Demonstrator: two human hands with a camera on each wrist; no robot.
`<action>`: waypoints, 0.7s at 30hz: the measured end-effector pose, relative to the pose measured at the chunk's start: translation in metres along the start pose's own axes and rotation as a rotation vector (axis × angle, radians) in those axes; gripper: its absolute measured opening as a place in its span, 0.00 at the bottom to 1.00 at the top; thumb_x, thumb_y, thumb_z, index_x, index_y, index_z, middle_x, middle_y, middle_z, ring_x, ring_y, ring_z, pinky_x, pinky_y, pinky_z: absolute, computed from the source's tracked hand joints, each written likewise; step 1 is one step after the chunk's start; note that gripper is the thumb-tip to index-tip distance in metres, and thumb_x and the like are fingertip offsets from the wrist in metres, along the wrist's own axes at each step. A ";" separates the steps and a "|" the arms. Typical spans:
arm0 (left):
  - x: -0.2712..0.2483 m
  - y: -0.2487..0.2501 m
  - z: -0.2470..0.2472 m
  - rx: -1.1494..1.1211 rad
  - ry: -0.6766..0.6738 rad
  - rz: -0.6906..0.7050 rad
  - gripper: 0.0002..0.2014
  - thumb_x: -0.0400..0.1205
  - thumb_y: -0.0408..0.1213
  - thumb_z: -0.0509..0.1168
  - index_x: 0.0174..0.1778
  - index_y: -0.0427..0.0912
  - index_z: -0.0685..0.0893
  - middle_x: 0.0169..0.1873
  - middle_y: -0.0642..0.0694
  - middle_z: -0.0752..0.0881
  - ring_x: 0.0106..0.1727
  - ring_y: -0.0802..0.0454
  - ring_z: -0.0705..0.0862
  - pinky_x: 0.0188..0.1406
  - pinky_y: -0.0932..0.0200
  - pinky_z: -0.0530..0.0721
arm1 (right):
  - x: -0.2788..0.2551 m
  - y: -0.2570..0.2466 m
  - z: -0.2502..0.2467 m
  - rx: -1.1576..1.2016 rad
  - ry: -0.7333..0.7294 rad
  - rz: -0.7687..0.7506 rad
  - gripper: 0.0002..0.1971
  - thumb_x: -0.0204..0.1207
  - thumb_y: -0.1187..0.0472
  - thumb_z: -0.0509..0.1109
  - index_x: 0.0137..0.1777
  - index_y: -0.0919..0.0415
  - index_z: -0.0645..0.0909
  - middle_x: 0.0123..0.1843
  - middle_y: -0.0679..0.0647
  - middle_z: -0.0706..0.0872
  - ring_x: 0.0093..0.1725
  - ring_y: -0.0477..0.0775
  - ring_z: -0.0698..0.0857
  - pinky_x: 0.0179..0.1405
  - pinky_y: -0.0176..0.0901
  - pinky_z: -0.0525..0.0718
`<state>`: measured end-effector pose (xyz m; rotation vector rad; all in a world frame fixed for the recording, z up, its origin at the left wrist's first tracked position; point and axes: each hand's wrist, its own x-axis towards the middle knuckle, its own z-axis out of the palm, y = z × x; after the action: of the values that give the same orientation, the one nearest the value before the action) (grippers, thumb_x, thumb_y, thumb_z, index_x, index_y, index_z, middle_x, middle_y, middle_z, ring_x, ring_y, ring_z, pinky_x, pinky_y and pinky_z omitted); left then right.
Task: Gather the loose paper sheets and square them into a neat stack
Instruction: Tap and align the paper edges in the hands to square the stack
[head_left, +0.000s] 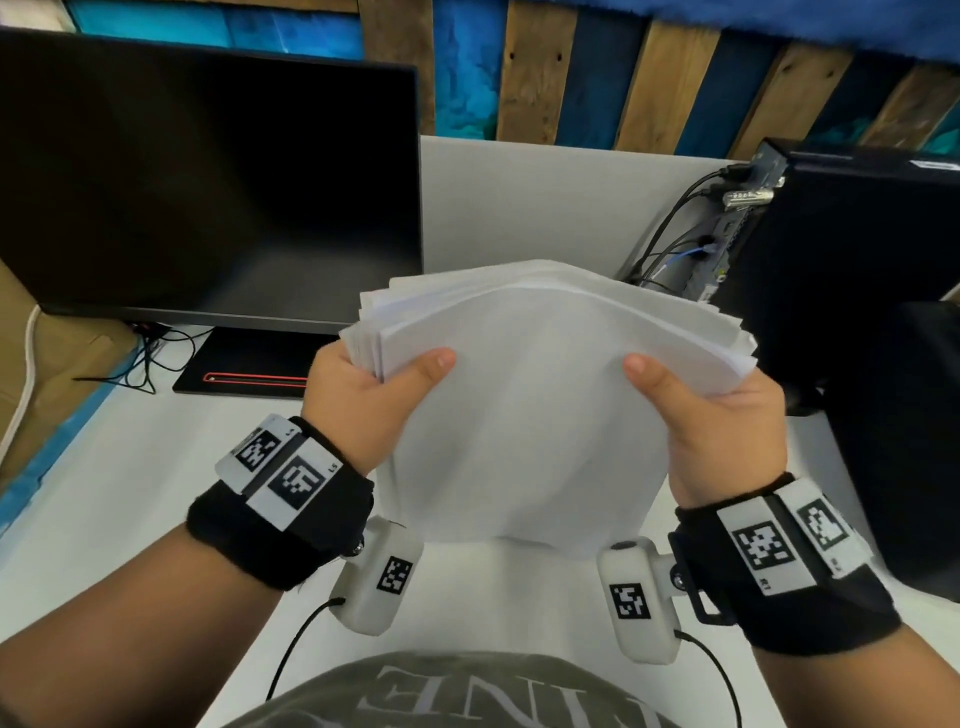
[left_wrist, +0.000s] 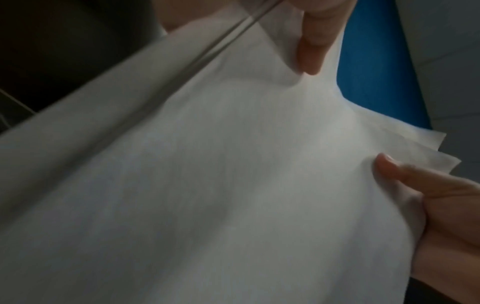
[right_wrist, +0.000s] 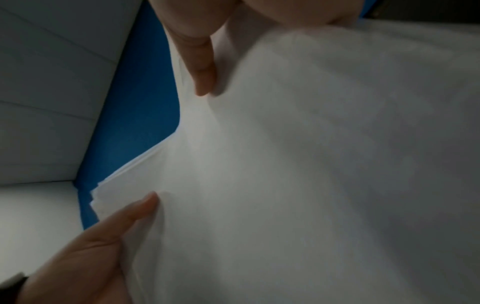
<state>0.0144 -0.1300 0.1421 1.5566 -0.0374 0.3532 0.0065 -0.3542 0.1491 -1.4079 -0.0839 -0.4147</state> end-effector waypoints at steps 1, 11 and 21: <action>-0.002 0.004 -0.001 -0.005 -0.011 0.032 0.12 0.69 0.33 0.75 0.41 0.55 0.85 0.33 0.68 0.90 0.39 0.68 0.89 0.37 0.70 0.86 | -0.002 -0.002 0.000 0.006 0.004 -0.021 0.12 0.61 0.65 0.77 0.43 0.50 0.86 0.37 0.42 0.92 0.41 0.44 0.90 0.45 0.40 0.88; -0.001 0.022 -0.007 -0.068 -0.185 0.294 0.15 0.68 0.37 0.71 0.44 0.62 0.83 0.54 0.56 0.87 0.59 0.56 0.85 0.51 0.63 0.85 | 0.008 -0.013 0.000 -0.093 -0.078 -0.315 0.16 0.69 0.63 0.71 0.52 0.41 0.79 0.47 0.41 0.85 0.50 0.38 0.83 0.53 0.37 0.84; 0.007 0.018 -0.012 -0.146 -0.162 0.235 0.13 0.63 0.37 0.73 0.34 0.56 0.77 0.47 0.58 0.90 0.52 0.58 0.87 0.42 0.62 0.86 | 0.020 -0.010 -0.013 -0.183 0.034 -0.269 0.12 0.72 0.62 0.66 0.39 0.42 0.82 0.40 0.31 0.86 0.46 0.32 0.82 0.54 0.39 0.79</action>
<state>0.0145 -0.1169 0.1614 1.4355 -0.3669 0.3991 0.0187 -0.3728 0.1623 -1.5754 -0.2139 -0.6826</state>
